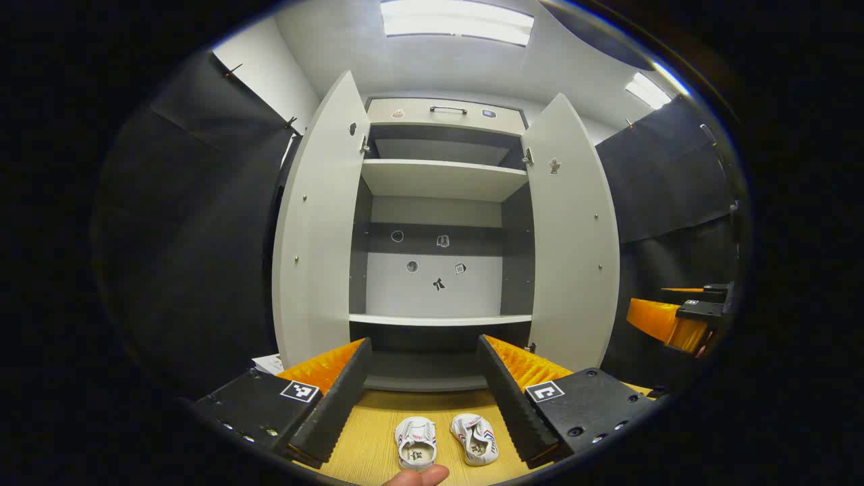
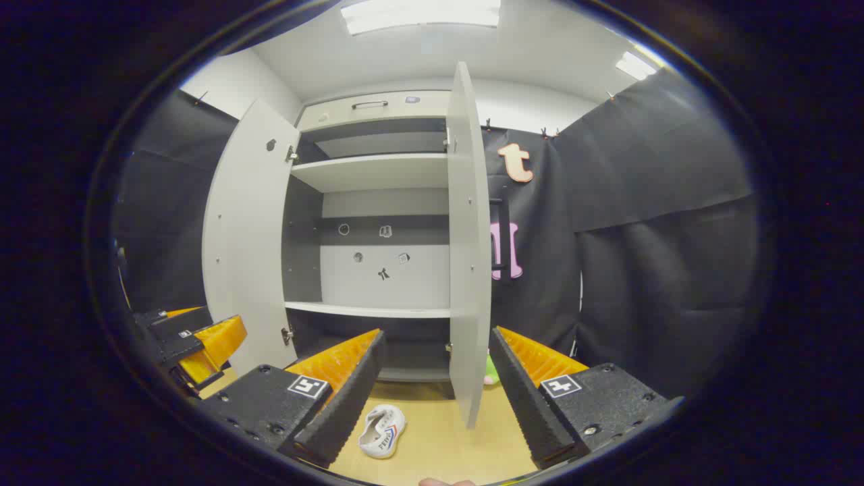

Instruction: Grab one shoe with the right hand and put it into the shoe cabinet, grab the other shoe with the left hand and put it into the shoe cabinet; then close the right door with the right hand and the left door with the left hand.

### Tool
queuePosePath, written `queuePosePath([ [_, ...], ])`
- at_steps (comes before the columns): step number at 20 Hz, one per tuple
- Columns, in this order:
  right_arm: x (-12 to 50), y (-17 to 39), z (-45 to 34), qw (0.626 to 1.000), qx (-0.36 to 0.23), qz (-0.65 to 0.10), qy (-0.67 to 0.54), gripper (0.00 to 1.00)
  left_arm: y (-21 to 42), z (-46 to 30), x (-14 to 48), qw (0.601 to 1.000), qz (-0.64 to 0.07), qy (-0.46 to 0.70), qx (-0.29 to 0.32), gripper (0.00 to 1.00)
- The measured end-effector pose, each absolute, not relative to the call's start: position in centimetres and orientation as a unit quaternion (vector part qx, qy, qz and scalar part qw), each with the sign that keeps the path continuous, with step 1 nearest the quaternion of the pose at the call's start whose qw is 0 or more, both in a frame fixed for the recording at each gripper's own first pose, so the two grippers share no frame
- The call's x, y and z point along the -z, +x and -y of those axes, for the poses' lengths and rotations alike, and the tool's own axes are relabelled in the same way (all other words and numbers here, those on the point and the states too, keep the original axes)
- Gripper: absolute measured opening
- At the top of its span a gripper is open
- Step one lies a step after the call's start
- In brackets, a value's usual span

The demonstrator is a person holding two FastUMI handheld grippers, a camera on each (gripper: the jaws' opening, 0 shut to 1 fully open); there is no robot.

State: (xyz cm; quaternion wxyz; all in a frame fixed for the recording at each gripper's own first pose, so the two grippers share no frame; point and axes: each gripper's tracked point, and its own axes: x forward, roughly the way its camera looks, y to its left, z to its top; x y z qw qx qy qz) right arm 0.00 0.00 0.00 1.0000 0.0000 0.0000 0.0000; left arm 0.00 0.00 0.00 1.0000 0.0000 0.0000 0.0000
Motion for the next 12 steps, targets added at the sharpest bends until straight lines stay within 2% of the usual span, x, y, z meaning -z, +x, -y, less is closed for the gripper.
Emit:
queuePosePath([
  [5,0.0,-0.2,-0.7,1.000,-0.010,-0.010,0.001,1.00,0.4,-2.4,-1.0,1.000,0.001,0.006,-0.022,0.95],
  [12,-0.1,-0.7,-1.2,1.000,-0.020,-0.011,-0.009,1.00,0.5,-3.2,-0.2,1.000,-0.009,0.011,-0.021,0.95],
])
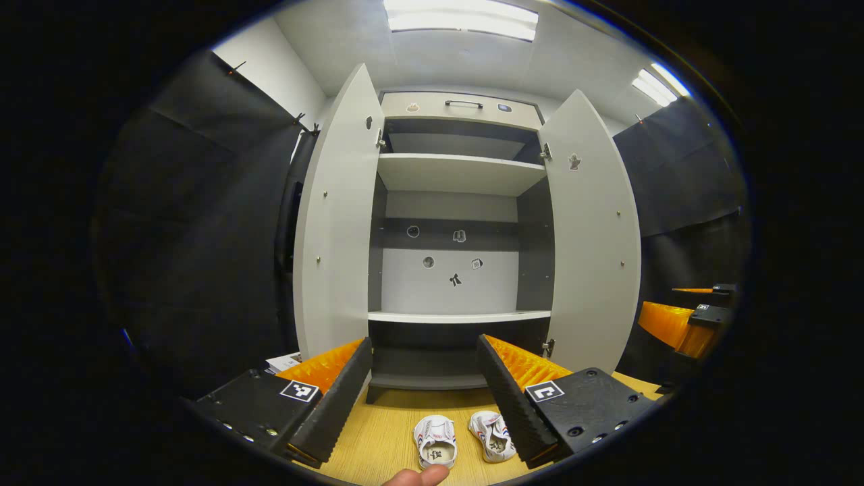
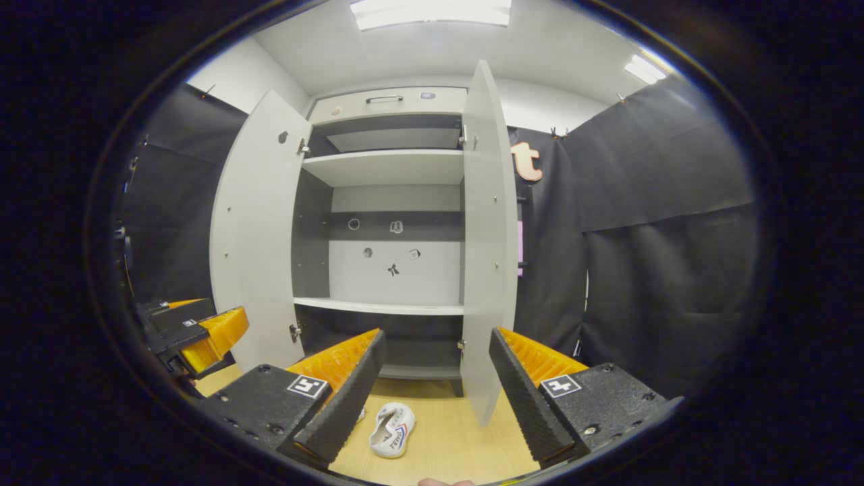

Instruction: Grab one shoe with the right hand and put it into the shoe cabinet, grab the other shoe with the left hand and put it into the shoe cabinet; then close the right door with the right hand and the left door with the left hand.

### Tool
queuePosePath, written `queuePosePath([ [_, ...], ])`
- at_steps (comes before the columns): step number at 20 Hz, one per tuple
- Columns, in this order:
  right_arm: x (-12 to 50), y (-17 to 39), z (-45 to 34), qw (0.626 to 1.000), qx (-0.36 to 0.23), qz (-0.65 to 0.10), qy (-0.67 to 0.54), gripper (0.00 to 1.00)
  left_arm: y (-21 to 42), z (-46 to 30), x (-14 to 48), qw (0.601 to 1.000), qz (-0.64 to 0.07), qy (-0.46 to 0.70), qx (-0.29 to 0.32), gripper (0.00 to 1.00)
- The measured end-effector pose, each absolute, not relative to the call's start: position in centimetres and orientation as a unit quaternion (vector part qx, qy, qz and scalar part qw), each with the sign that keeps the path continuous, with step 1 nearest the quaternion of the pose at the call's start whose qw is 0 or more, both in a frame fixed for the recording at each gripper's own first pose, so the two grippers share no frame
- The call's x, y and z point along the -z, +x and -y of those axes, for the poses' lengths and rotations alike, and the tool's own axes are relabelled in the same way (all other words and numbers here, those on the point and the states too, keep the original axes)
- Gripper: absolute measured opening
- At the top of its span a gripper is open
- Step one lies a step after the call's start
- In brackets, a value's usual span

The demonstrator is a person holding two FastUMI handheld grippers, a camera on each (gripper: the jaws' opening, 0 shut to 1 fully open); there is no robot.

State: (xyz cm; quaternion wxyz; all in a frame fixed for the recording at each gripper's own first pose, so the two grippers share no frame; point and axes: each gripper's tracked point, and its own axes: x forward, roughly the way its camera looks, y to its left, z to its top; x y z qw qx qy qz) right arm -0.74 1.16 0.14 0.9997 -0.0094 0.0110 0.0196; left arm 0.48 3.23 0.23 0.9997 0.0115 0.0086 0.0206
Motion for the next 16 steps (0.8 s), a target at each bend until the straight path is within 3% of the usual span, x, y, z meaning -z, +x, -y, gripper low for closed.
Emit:
queuePosePath([
  [16,-0.23,-1.21,-1.40,0.999,-0.027,-0.014,-0.015,0.99,1.06,-3.44,-0.71,1.000,0.004,0.021,-0.004,0.95],
])
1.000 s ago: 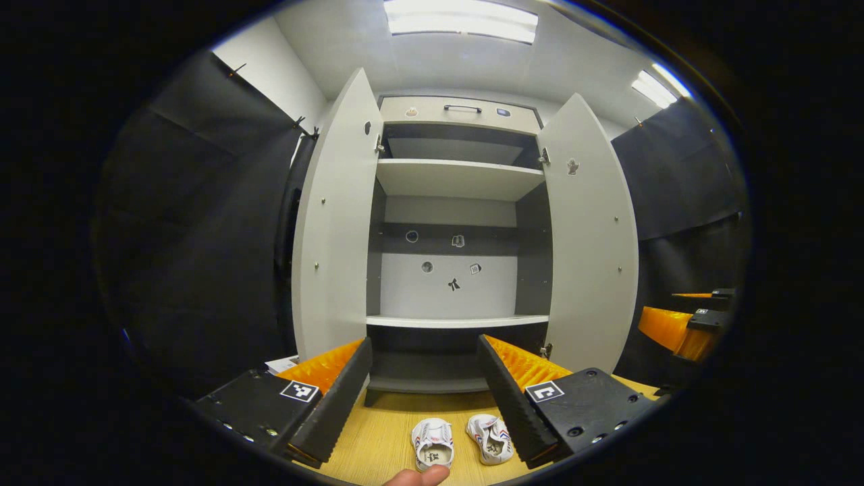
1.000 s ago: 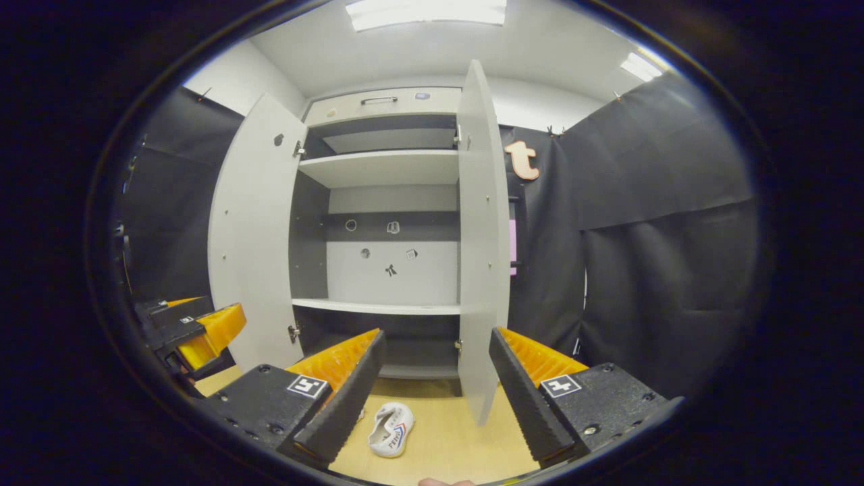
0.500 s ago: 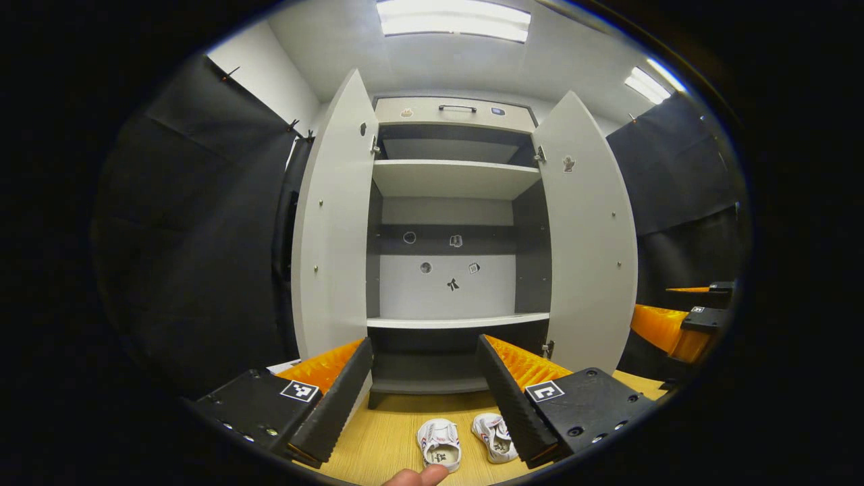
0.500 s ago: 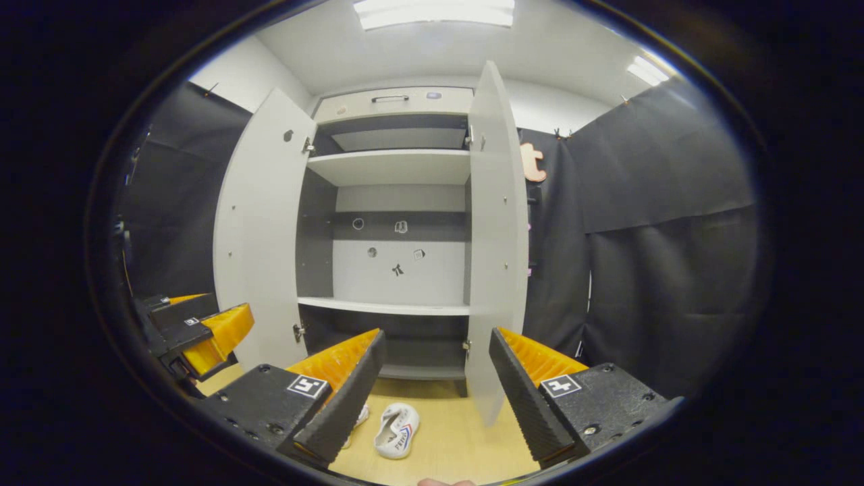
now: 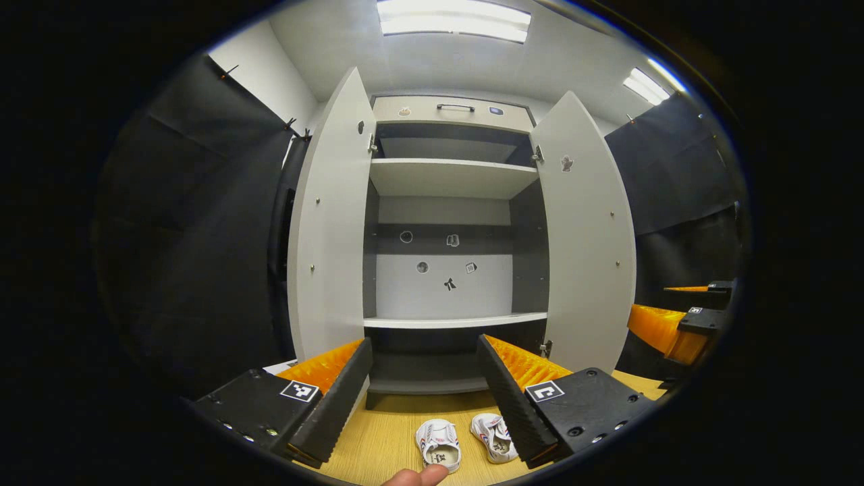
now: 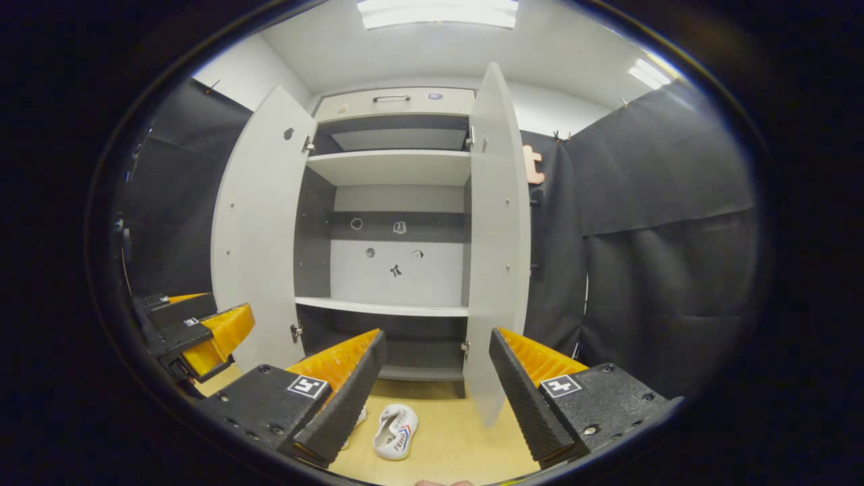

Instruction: Grab one shoe with the right hand and put it into the shoe cabinet, grab the other shoe with the left hand and put it into the shoe cabinet; then close the right door with the right hand and the left door with the left hand.

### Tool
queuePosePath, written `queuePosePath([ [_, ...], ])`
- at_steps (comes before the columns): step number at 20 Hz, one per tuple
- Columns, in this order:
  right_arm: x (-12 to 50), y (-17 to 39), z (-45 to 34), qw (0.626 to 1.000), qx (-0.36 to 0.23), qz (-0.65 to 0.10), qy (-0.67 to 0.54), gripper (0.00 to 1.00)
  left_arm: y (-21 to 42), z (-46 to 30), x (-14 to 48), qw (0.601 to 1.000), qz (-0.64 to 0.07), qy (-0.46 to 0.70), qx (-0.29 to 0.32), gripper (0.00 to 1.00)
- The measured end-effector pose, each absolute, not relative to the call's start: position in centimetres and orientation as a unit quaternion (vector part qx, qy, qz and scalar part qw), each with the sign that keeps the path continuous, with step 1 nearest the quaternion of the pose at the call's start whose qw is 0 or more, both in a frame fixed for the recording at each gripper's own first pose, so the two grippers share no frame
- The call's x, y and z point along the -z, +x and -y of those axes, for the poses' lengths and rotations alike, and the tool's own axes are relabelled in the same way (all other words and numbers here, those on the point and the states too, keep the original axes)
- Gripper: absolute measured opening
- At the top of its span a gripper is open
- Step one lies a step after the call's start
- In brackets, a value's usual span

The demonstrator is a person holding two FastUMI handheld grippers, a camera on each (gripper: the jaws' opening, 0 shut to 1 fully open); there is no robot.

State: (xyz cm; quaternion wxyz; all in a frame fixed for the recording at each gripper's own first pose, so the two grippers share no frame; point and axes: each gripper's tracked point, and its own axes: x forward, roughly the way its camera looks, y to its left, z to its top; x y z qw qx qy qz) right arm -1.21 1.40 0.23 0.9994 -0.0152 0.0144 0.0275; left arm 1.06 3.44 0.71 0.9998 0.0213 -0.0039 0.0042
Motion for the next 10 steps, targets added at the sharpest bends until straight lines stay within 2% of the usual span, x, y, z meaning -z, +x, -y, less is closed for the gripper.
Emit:
queuePosePath([
  [6,5.2,0.7,-5.0,0.995,-0.067,-0.070,-0.019,0.99,1.0,-4.4,0.0,1.000,0.002,0.020,-0.011,0.95],
  [10,12.6,2.6,-7.8,0.985,-0.101,-0.132,-0.040,0.98,0.7,-5.4,0.5,1.000,-0.003,0.013,-0.013,0.95],
])
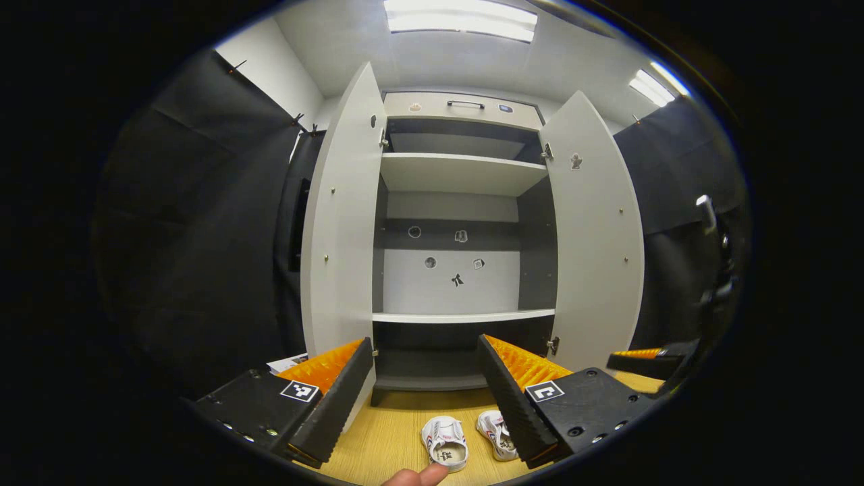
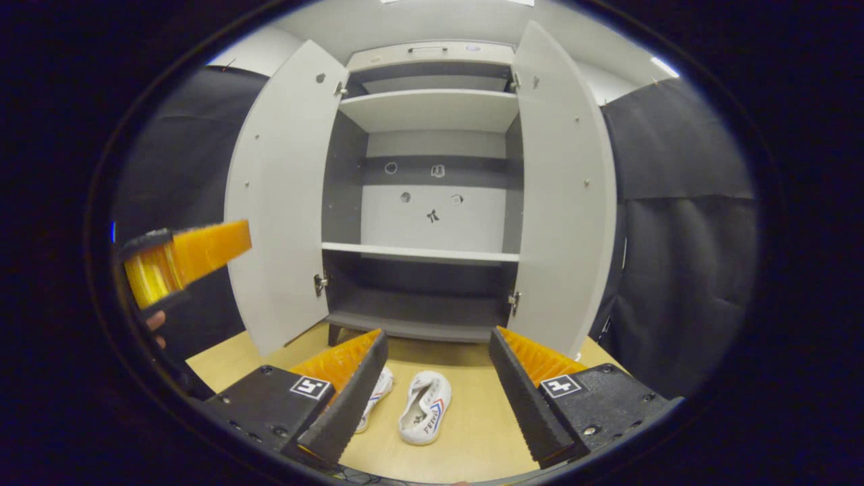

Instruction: Grab one shoe with the right hand and put it into the shoe cabinet, grab the other shoe with the left hand and put it into the shoe cabinet; then close the right door with the right hand and the left door with the left hand.

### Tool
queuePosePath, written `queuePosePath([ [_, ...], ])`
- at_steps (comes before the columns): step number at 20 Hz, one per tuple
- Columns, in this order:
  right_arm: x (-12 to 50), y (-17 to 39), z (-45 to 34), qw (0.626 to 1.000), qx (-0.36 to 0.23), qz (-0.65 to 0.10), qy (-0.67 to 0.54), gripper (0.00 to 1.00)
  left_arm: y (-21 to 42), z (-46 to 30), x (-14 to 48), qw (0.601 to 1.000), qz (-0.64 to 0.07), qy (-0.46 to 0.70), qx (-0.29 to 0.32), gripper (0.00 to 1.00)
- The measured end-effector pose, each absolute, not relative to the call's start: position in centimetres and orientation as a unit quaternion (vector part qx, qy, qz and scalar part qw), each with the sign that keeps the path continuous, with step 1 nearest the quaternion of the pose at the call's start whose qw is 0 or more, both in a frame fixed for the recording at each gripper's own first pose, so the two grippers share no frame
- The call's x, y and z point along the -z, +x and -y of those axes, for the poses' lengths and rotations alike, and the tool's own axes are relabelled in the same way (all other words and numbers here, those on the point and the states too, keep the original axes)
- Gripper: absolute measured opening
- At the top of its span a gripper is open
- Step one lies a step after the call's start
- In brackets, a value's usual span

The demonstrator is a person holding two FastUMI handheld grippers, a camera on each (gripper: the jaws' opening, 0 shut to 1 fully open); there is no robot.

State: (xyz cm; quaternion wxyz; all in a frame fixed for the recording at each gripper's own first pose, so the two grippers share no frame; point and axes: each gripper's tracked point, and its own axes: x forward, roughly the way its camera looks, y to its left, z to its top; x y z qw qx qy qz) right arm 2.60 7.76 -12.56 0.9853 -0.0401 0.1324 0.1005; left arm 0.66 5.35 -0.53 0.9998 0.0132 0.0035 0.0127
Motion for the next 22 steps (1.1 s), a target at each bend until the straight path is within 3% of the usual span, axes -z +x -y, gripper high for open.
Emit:
queuePosePath([
  [4,20.3,4.5,-9.7,0.970,-0.117,-0.213,-0.031,0.93,0.5,-7.2,1.2,1.000,-0.008,0.019,-0.023,0.95],
  [6,23.5,4.8,-10.4,0.959,-0.124,-0.254,-0.008,0.85,0.5,-8.3,1.4,0.999,-0.009,0.022,-0.029,0.95],
  [7,24.8,5.1,-10.8,0.954,-0.124,-0.272,0.002,0.77,0.5,-8.6,1.4,0.999,-0.008,0.023,-0.032,0.95],
  [8,26.2,5.6,-11.1,0.949,-0.125,-0.289,0.010,0.81,0.6,-9.1,1.4,0.999,-0.008,0.023,-0.034,0.95],
  [11,29.3,6.7,-11.2,0.938,-0.119,-0.325,0.014,0.74,1.0,-10.0,2.0,0.999,-0.011,0.018,-0.037,0.95],
  [12,30.4,7.0,-11.2,0.936,-0.114,-0.334,0.014,0.65,1.3,-10.3,2.3,0.999,-0.014,0.015,-0.037,0.95],
  [13,31.2,7.3,-11.4,0.933,-0.112,-0.342,0.014,0.63,1.4,-10.5,2.5,0.999,-0.016,0.013,-0.038,0.95],
  [14,31.9,7.5,-11.4,0.930,-0.110,-0.350,0.012,0.69,1.5,-10.8,2.7,0.999,-0.018,0.011,-0.040,0.95],
  [18,33.6,8.5,-11.5,0.925,-0.105,-0.364,0.007,0.62,2.0,-11.9,3.3,0.999,-0.023,0.010,-0.046,0.95],
  [22,35.4,10.1,-11.6,0.920,-0.095,-0.380,0.010,0.47,2.4,-12.3,3.8,0.998,-0.025,0.012,-0.048,0.95],
])
